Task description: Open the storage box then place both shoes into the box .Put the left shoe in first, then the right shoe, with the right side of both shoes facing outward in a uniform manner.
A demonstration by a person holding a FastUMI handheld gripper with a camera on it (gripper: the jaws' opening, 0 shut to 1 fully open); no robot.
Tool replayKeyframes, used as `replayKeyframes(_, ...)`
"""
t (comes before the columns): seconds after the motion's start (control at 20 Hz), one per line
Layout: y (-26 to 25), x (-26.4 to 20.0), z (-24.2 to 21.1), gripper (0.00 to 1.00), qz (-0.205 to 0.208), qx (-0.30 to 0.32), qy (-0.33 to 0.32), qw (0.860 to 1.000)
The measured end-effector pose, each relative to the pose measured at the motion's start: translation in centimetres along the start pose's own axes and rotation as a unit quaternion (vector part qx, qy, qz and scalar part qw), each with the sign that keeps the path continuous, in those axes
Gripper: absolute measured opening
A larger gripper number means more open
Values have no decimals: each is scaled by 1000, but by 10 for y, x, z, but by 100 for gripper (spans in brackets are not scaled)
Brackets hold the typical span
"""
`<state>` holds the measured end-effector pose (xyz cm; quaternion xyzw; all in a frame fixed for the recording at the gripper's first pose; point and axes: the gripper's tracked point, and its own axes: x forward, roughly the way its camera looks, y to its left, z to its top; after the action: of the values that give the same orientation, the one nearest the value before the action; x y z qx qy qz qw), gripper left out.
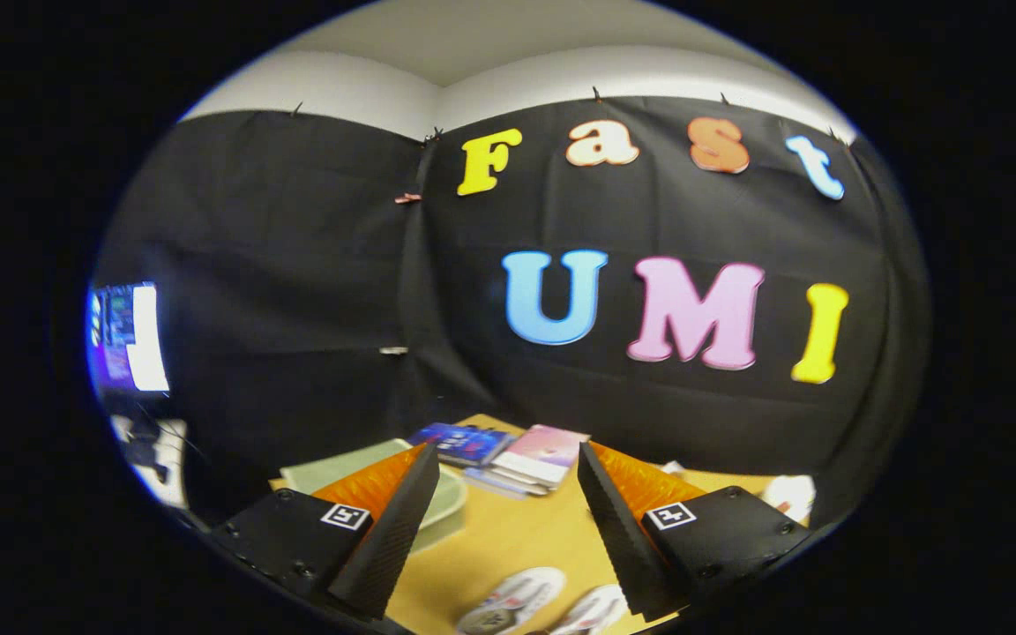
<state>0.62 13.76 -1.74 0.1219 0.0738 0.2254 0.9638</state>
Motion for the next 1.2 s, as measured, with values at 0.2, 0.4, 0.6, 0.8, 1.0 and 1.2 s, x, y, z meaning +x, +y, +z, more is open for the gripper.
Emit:
replayKeyframes(0.2,24,34,-18,99,65,161,24,985)
replayKeyframes(0.4,53,65,-69,98,152,288,95,941)
replayKeyframes(0.6,63,89,-126,98,205,415,164,871)
replayKeyframes(0.8,61,110,-192,97,198,480,216,827)
replayKeyframes(1.0,80,120,-235,97,214,531,248,781)
replayKeyframes(1.2,100,131,-260,97,227,560,269,750)
